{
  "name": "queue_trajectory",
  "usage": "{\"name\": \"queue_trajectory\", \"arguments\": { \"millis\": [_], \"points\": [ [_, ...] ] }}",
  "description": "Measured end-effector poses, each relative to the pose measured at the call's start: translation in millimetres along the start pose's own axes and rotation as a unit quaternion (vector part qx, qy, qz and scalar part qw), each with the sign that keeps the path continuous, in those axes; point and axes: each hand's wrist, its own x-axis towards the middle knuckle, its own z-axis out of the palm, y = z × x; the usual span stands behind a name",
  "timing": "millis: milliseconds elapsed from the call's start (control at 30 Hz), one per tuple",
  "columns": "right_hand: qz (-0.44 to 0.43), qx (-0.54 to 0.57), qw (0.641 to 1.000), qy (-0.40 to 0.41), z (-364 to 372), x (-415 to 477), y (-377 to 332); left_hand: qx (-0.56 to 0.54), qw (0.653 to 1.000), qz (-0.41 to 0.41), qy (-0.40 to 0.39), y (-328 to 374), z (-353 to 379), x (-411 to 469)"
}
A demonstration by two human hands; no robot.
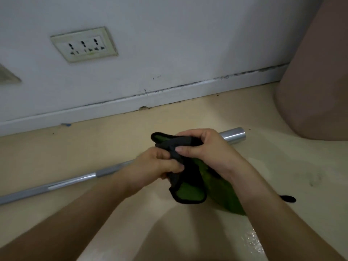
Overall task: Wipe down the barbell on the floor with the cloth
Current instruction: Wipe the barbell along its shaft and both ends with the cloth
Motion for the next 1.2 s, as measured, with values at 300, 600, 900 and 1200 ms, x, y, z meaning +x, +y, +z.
{"name": "queue_trajectory", "arguments": {
  "millis": [300, 600, 900, 1200],
  "points": [
    [-0.088, -0.476, 0.87, -0.092, 61, 48, -36, 0.169, 0.967, -0.102, 0.161, 40, -138, -131],
    [-0.123, -0.396, 0.876, -0.249, 207, 31, -108, 0.433, 0.798, -0.137, 0.397, -39, -251, -256],
    [-0.024, -0.447, 0.829, -0.334, 416, 56, -77, 0.097, 0.919, -0.167, 0.344, -196, -340, -362],
    [0.179, -0.41, 0.876, -0.181, 533, 97, -25, 0.426, 0.869, -0.252, -0.025, -312, -402, -378]
  ]
}}
